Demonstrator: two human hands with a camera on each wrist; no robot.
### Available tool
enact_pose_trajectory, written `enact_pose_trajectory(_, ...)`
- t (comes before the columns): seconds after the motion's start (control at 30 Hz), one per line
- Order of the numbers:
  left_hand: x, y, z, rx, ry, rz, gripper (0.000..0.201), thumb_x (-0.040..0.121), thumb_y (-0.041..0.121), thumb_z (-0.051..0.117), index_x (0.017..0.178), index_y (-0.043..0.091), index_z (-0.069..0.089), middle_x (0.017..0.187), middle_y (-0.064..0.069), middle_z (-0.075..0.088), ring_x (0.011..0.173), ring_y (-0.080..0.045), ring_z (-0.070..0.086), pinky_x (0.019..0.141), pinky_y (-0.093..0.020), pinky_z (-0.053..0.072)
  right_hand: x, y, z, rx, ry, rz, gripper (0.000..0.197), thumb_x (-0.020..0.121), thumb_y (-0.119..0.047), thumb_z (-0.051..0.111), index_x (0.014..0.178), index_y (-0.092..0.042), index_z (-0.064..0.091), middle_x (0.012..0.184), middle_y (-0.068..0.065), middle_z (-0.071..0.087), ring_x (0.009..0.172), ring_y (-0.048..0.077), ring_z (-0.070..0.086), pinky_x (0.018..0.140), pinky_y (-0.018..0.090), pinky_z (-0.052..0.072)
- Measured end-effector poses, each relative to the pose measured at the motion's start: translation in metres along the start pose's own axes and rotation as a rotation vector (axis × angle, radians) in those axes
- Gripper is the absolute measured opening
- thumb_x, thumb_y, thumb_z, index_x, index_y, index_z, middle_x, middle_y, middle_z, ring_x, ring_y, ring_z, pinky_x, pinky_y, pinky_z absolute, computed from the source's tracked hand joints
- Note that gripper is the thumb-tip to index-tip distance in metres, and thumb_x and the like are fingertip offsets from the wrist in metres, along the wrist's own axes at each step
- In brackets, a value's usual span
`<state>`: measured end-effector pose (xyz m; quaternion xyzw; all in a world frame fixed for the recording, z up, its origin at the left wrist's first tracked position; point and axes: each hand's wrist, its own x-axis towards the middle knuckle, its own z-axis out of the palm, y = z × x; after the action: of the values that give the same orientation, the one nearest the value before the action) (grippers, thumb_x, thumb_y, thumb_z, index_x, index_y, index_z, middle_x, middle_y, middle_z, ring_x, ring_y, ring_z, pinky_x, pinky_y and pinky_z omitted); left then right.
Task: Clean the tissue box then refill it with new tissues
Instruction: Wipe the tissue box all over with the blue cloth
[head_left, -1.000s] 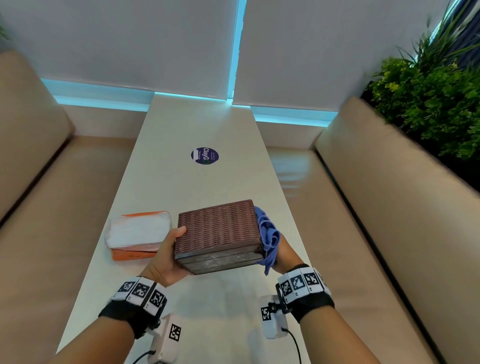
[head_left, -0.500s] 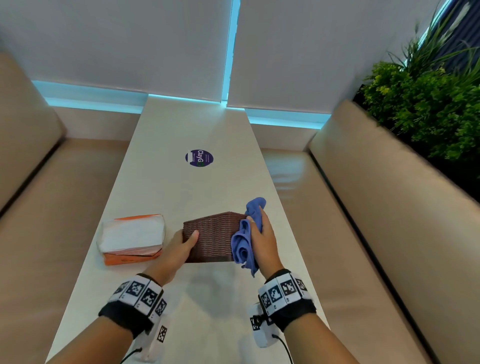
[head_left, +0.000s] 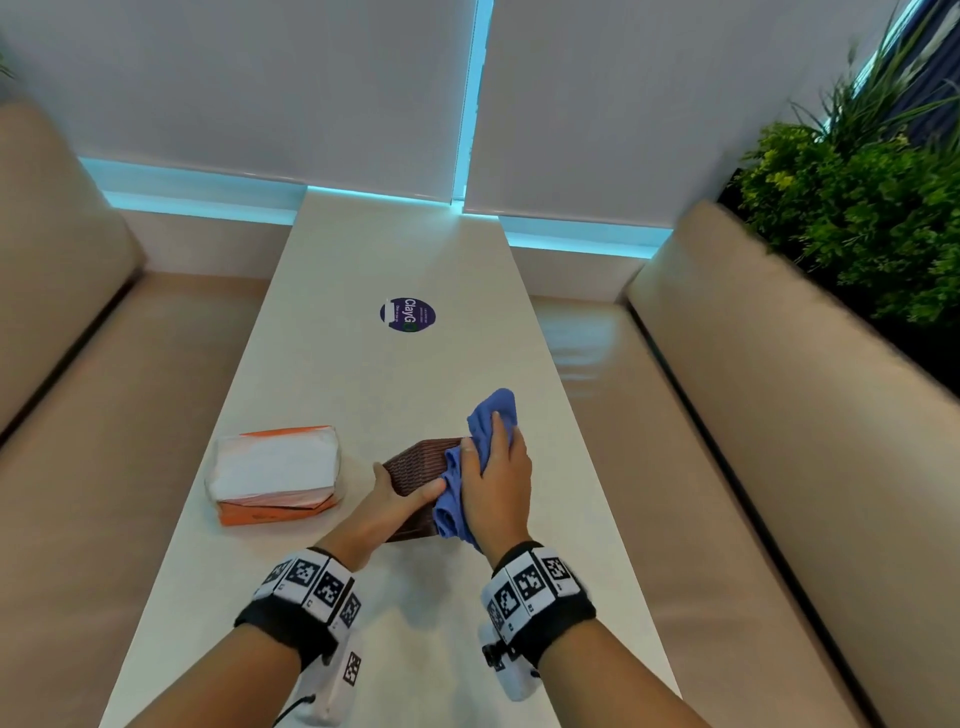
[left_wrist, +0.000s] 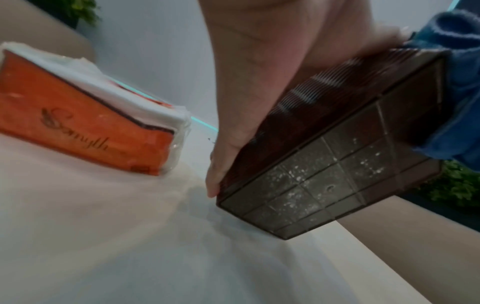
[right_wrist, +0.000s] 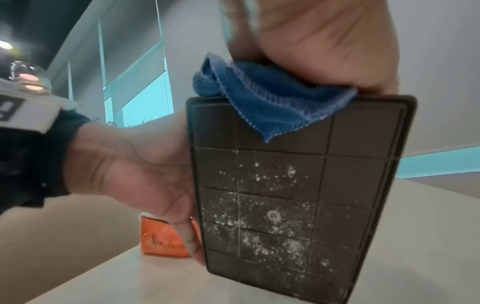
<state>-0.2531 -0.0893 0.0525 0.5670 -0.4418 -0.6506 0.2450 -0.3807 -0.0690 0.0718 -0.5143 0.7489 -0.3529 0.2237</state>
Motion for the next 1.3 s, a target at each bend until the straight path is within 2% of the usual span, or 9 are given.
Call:
enact_pose_trajectory(0.13, 0.001, -0.003, -0.002, -0.037, -0.008, 0.015, 0.130, 0.063, 0.057, 0.070, 0.148, 0.015, -0.020, 0.154, -0.006, 0.028, 0.133, -0.022, 0.041, 0.106, -0.034, 0.037, -0.008, -0.001, 0.000, -0.090, -0.089, -0.137, 0.069, 0.086, -0.060, 0.026, 0.149, -0.032, 0.019, 0.161, -0.002, 0.004, 0.149, 0.021, -0.007, 0.122, 0.035, 0.003)
enact_pose_trajectory(0.27, 0.003, -0.004, -0.003, -0.046, -0.023, 0.055, 0.152, 0.033, 0.069, 0.074, 0.150, 0.018, -0.009, 0.149, -0.004, 0.037, 0.125, -0.020, 0.048, 0.107, -0.037, 0.040, -0.001, 0.006, -0.007, 0.008, -0.083, -0.027, 0.053, 0.099, -0.037, 0.038, 0.149, -0.030, 0.021, 0.161, 0.000, 0.005, 0.149, 0.020, 0.005, 0.122, 0.035, 0.014)
enact_pose_trajectory(0.47, 0.007, 0.001, -0.001, -0.033, -0.033, 0.070, 0.146, 0.036, 0.065, 0.073, 0.150, 0.017, -0.004, 0.147, -0.004, 0.038, 0.123, -0.019, 0.048, 0.098, -0.031, 0.040, 0.006, 0.003, -0.010, 0.056, -0.052, 0.132, 0.052, 0.101, -0.036, 0.032, 0.150, -0.027, 0.017, 0.160, 0.005, 0.011, 0.148, 0.023, 0.010, 0.121, 0.040, 0.019)
enact_pose_trajectory(0.63, 0.011, -0.001, 0.003, -0.158, -0.001, 0.007, 0.118, 0.072, 0.051, 0.072, 0.150, 0.016, -0.010, 0.148, -0.009, 0.037, 0.118, -0.021, 0.050, 0.093, -0.032, 0.042, -0.011, -0.001, -0.005, -0.153, -0.159, -0.179, 0.052, 0.101, -0.031, 0.032, 0.151, -0.027, 0.015, 0.162, -0.002, 0.000, 0.149, 0.017, -0.008, 0.123, 0.035, 0.000)
enact_pose_trajectory(0.73, 0.011, 0.000, -0.001, -0.141, -0.014, -0.001, 0.130, 0.055, 0.056, 0.076, 0.150, 0.019, -0.005, 0.146, -0.010, 0.040, 0.123, -0.024, 0.050, 0.104, -0.040, 0.043, -0.007, 0.004, -0.005, -0.120, -0.131, -0.105, 0.053, 0.101, -0.031, 0.031, 0.151, -0.027, 0.014, 0.162, -0.002, -0.001, 0.149, 0.018, -0.005, 0.123, 0.038, 0.002)
enact_pose_trajectory(0.8, 0.011, -0.003, -0.006, -0.148, -0.021, 0.001, 0.134, 0.050, 0.059, 0.076, 0.151, 0.020, -0.002, 0.147, -0.008, 0.040, 0.127, -0.024, 0.048, 0.109, -0.043, 0.039, 0.001, 0.009, -0.007, -0.015, -0.105, 0.021, 0.054, 0.101, -0.031, 0.033, 0.151, -0.026, 0.015, 0.161, 0.001, 0.008, 0.148, 0.022, 0.010, 0.122, 0.040, 0.015)
enact_pose_trajectory(0.93, 0.010, -0.007, -0.009, -0.171, -0.030, 0.017, 0.139, 0.041, 0.063, 0.074, 0.150, 0.020, 0.001, 0.148, -0.004, 0.039, 0.128, -0.022, 0.047, 0.111, -0.044, 0.038, 0.013, 0.016, -0.014, 0.211, -0.126, 0.119, 0.046, 0.101, -0.028, 0.035, 0.146, -0.020, 0.030, 0.135, 0.007, 0.054, 0.114, 0.024, 0.058, 0.092, 0.030, 0.047)
enact_pose_trajectory(1.1, 0.005, -0.005, -0.009, -0.169, -0.042, 0.015, 0.133, 0.046, 0.062, 0.072, 0.150, 0.018, 0.003, 0.148, -0.005, 0.039, 0.129, -0.021, 0.046, 0.106, -0.037, 0.039, 0.024, 0.021, -0.015, 0.300, -0.154, 0.218, 0.023, 0.100, -0.030, 0.036, 0.101, -0.015, 0.053, 0.087, 0.003, 0.057, 0.071, 0.014, 0.053, 0.064, 0.024, 0.043)
enact_pose_trajectory(1.3, 0.009, -0.008, -0.011, -0.115, -0.020, 0.034, 0.134, 0.042, 0.067, 0.071, 0.150, 0.020, 0.007, 0.149, -0.005, 0.038, 0.130, -0.022, 0.046, 0.111, -0.042, 0.037, 0.030, 0.027, -0.026, 0.552, -0.283, 0.487, 0.043, 0.098, -0.041, 0.040, 0.072, -0.012, 0.059, 0.072, 0.011, 0.060, 0.067, 0.024, 0.055, 0.064, 0.031, 0.045)
